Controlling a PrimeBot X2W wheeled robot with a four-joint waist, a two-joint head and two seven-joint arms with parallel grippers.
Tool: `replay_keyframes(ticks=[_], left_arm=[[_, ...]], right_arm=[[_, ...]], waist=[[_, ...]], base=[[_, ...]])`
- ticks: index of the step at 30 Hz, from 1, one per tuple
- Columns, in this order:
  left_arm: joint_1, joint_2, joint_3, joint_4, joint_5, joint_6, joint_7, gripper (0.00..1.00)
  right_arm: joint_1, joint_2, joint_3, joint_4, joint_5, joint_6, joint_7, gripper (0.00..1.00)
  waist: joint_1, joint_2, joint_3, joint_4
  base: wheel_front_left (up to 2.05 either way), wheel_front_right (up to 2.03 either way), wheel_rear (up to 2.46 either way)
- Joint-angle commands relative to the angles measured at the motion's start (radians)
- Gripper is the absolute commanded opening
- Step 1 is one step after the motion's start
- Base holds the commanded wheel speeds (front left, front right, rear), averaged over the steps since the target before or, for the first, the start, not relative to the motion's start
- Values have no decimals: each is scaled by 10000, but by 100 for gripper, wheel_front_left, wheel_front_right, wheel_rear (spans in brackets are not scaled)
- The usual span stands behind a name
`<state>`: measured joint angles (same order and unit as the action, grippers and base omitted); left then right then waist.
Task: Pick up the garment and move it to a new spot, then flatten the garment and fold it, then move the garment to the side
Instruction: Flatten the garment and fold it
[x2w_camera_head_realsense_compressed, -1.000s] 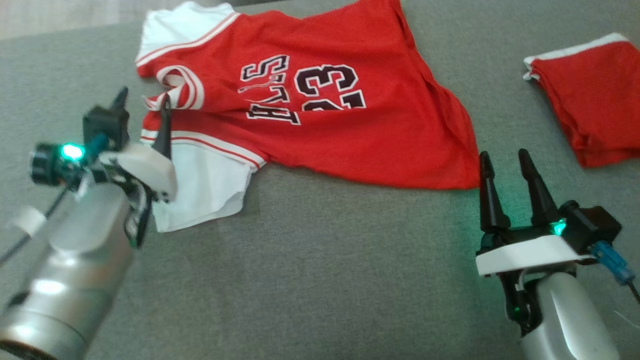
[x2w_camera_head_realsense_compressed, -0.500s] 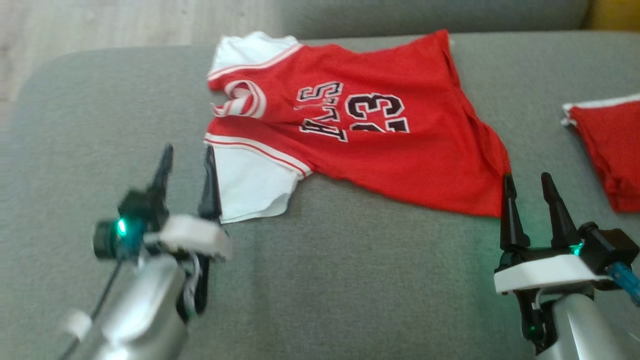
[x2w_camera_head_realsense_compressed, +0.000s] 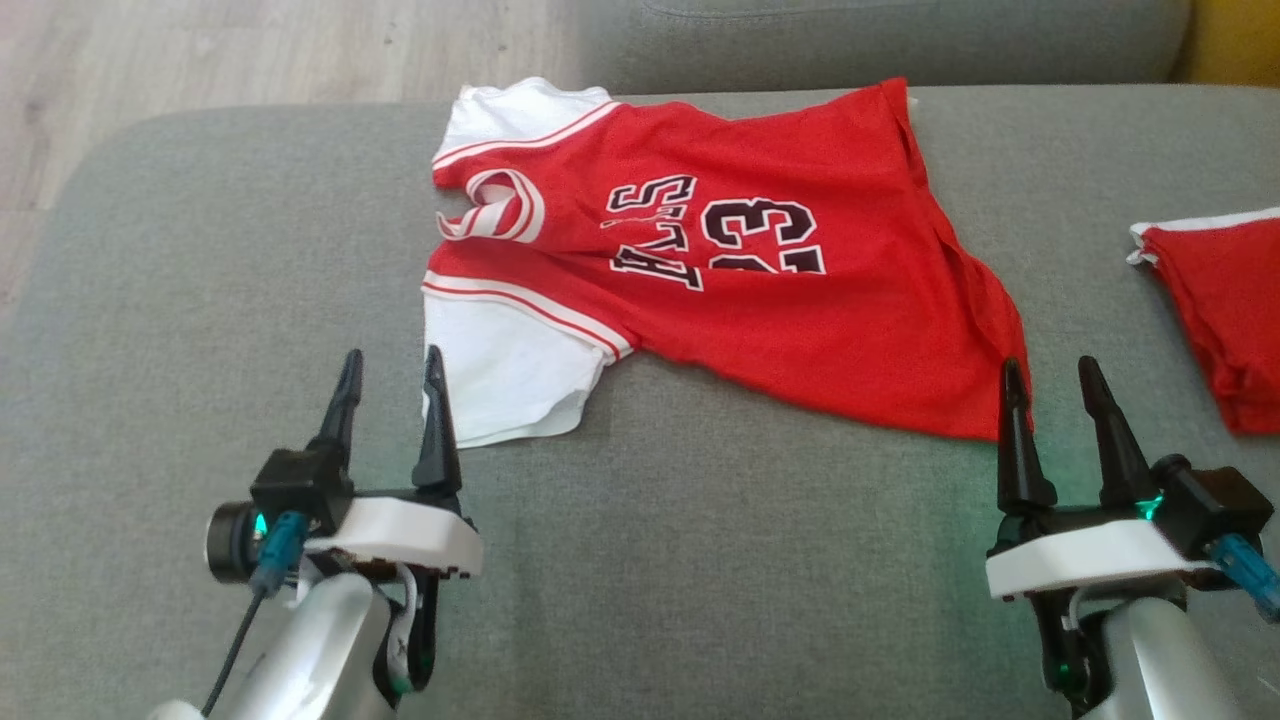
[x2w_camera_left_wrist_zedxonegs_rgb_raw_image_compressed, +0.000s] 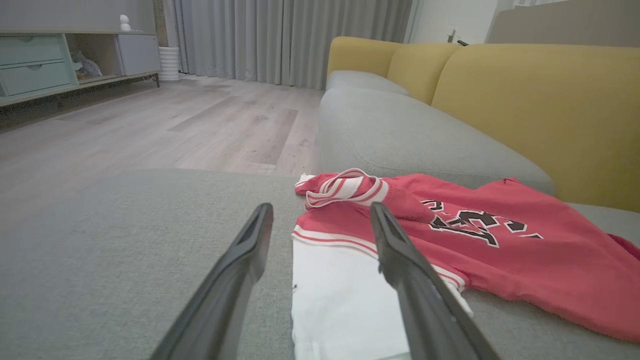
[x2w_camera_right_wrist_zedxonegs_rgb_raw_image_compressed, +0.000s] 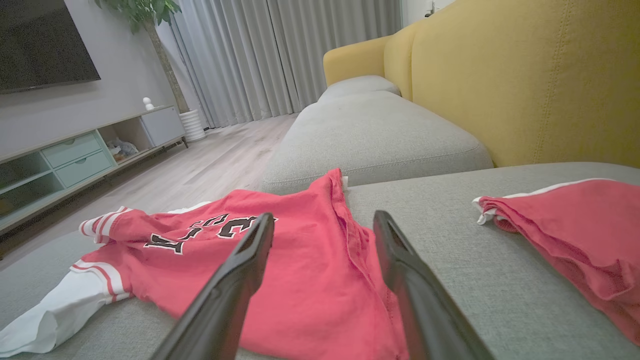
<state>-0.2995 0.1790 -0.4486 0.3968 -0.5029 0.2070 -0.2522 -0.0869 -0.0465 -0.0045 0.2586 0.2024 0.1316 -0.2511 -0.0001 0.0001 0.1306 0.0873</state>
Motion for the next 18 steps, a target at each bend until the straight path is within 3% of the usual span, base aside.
replay_keyframes(ticks=[1, 8, 18], left_arm=[[-231, 89, 415, -173, 70, -37, -94, 100], [-536, 11, 29, 1111, -12, -569, 437, 100], [-1366, 80, 127, 2932, -112, -394, 943, 100]], right_arm=[[-193, -37, 252, -345, -27, -9, -107, 100], [-243, -37, 368, -392, 14, -9, -107, 100], [-436, -37, 455, -388, 27, -9, -107, 100]], waist=[[1, -1, 50, -48], [1, -1, 382, -300], [1, -1, 902, -735]], base=[[0, 0, 0], [0, 0, 0], [0, 0, 0]])
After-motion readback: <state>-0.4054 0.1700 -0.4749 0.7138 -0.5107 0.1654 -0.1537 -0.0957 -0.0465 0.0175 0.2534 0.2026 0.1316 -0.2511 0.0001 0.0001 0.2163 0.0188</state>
